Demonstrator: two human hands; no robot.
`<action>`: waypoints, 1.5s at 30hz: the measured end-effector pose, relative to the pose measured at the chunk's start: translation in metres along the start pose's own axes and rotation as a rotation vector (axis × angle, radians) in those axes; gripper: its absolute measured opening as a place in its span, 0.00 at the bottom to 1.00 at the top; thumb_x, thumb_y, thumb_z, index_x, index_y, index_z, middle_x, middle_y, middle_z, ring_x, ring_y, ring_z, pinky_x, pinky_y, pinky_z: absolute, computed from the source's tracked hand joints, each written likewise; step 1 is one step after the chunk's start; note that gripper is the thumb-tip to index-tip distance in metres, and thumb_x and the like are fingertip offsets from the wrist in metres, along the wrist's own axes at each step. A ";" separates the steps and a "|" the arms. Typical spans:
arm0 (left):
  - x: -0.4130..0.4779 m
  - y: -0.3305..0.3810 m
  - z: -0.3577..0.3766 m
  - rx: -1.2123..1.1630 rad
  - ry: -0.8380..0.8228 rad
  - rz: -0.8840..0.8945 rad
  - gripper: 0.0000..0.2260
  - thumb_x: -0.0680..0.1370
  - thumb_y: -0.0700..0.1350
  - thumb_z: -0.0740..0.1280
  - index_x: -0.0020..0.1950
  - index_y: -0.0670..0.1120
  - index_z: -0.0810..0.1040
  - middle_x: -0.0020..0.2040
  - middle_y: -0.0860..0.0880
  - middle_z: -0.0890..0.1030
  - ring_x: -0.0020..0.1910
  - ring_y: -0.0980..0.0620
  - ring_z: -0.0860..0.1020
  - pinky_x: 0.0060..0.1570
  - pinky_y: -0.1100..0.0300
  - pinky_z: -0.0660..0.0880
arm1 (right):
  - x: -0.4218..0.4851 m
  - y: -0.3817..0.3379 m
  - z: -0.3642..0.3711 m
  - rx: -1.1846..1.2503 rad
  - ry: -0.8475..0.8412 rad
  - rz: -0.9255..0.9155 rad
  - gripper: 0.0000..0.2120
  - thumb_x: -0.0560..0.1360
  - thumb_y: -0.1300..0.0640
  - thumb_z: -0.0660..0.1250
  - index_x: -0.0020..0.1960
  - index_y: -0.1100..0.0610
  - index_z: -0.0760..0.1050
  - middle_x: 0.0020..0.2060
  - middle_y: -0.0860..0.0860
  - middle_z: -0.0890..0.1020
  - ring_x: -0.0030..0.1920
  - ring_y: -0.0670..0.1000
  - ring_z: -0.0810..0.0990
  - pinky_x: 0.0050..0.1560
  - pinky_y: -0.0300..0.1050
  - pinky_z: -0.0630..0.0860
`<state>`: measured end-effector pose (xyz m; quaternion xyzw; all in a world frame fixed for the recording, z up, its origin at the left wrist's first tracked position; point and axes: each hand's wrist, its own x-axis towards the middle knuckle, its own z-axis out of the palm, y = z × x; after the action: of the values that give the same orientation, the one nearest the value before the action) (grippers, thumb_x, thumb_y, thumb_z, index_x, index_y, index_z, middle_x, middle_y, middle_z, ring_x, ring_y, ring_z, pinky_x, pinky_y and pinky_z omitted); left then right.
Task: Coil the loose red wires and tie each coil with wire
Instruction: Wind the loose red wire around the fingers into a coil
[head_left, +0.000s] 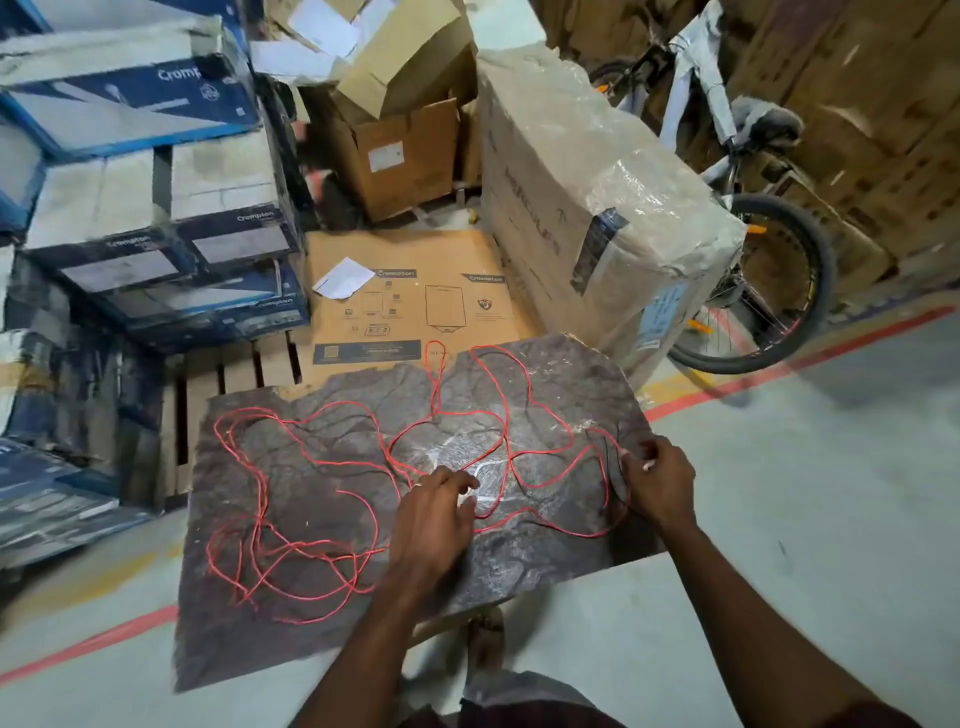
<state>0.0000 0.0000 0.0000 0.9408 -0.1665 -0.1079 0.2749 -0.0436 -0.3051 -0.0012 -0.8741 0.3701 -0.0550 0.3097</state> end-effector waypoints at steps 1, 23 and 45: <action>0.002 0.003 0.004 -0.001 -0.019 0.004 0.10 0.76 0.47 0.68 0.57 0.53 0.82 0.54 0.52 0.82 0.53 0.46 0.81 0.50 0.52 0.76 | 0.002 0.002 0.001 0.003 -0.036 -0.002 0.10 0.75 0.55 0.73 0.54 0.57 0.80 0.48 0.60 0.84 0.51 0.63 0.81 0.53 0.51 0.74; -0.003 0.022 0.042 0.114 -0.234 -0.071 0.18 0.83 0.62 0.55 0.53 0.56 0.81 0.48 0.51 0.86 0.54 0.50 0.81 0.58 0.51 0.58 | -0.024 -0.044 0.009 0.084 -0.130 0.087 0.17 0.81 0.51 0.66 0.38 0.60 0.79 0.35 0.60 0.83 0.42 0.63 0.83 0.41 0.45 0.73; -0.009 0.024 0.021 -0.595 0.039 -0.001 0.10 0.77 0.57 0.69 0.45 0.53 0.86 0.38 0.51 0.82 0.37 0.58 0.76 0.41 0.64 0.69 | -0.022 -0.013 -0.018 -0.115 -0.254 0.322 0.10 0.75 0.51 0.71 0.44 0.59 0.80 0.42 0.56 0.81 0.52 0.61 0.81 0.47 0.46 0.69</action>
<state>-0.0203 -0.0256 -0.0033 0.8209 -0.1218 -0.1340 0.5417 -0.0577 -0.2924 0.0237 -0.8198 0.4655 0.1270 0.3082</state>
